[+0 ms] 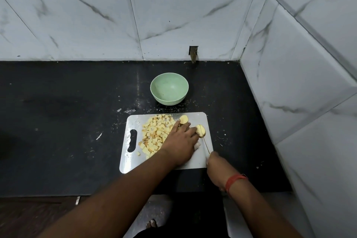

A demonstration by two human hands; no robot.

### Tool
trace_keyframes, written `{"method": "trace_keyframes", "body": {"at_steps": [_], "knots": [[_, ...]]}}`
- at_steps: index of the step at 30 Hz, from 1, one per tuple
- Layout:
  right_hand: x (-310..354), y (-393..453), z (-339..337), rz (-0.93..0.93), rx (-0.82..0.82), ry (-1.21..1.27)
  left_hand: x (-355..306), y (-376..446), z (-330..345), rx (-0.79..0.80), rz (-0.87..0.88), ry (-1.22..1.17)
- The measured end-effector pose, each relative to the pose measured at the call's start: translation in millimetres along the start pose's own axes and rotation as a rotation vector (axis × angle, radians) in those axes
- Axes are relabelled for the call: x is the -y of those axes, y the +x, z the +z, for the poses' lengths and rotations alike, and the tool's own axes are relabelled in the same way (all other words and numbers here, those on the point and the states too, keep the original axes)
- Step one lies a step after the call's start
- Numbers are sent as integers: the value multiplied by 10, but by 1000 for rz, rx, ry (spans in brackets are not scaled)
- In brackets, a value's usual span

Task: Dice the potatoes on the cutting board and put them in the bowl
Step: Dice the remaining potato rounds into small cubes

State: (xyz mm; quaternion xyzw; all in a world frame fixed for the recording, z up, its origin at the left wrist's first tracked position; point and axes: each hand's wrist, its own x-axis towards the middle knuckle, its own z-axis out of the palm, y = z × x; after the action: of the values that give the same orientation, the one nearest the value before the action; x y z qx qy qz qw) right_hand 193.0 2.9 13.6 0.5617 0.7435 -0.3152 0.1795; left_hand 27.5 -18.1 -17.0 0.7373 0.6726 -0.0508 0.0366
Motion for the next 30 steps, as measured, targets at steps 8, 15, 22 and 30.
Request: {"method": "trace_keyframes", "body": {"at_steps": [8, 15, 22, 30], "knots": [[-90, -76, 43, 77, 15, 4, -8, -36, -17, 36, -13, -17], [2, -14, -86, -20, -123, 6, 5, -31, -10, 50, -23, -29], [275, 134, -251, -35, -76, -29, 7, -12, -15, 55, -22, -33], [338, 202, -252, 20, -53, -37, 18, -14, 1, 63, -19, -37]]}}
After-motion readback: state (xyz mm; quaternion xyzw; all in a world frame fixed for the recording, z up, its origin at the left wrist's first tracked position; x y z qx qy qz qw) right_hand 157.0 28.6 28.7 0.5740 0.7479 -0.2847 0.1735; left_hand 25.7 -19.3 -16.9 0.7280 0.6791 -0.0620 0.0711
